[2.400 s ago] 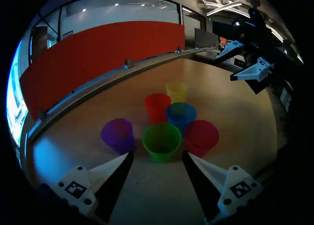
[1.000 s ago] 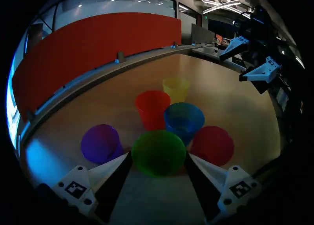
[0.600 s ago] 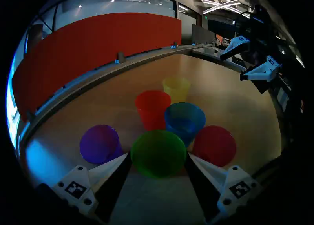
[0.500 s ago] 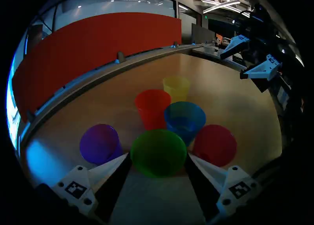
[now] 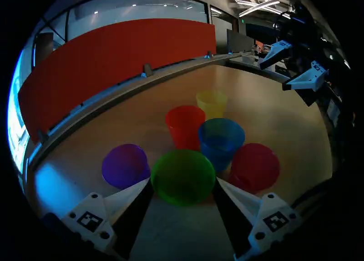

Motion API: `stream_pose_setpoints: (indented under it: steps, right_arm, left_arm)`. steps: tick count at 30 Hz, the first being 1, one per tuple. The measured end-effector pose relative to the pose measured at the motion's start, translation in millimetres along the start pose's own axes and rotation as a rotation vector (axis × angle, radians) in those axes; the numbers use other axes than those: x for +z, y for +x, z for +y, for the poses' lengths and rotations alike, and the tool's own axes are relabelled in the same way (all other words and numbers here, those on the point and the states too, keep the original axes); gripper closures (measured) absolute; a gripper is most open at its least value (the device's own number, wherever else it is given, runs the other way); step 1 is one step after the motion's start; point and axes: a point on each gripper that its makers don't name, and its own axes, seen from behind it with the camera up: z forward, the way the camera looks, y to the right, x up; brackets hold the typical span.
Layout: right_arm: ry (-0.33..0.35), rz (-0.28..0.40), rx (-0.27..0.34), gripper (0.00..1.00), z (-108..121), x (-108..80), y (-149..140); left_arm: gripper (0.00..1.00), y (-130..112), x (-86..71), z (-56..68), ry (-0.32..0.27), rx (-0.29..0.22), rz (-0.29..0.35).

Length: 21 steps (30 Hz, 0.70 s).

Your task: Pour water

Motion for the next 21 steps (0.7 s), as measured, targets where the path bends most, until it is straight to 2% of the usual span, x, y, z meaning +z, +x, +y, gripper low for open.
stream_pose_setpoints:
  steps: [9, 21]
  right_arm:
    - [-0.002, 0.007, 0.003, 0.00, 0.3, -0.1, 1.1]
    - [-0.004, 0.021, 0.004, 0.00, -2.2, 0.8, 6.8]
  left_arm:
    - [0.14, 13.8, -22.8, -4.2, 0.018, -0.060, 0.065]
    - [0.14, 39.4, -60.5, -2.8, 0.051, -0.072, 0.169]
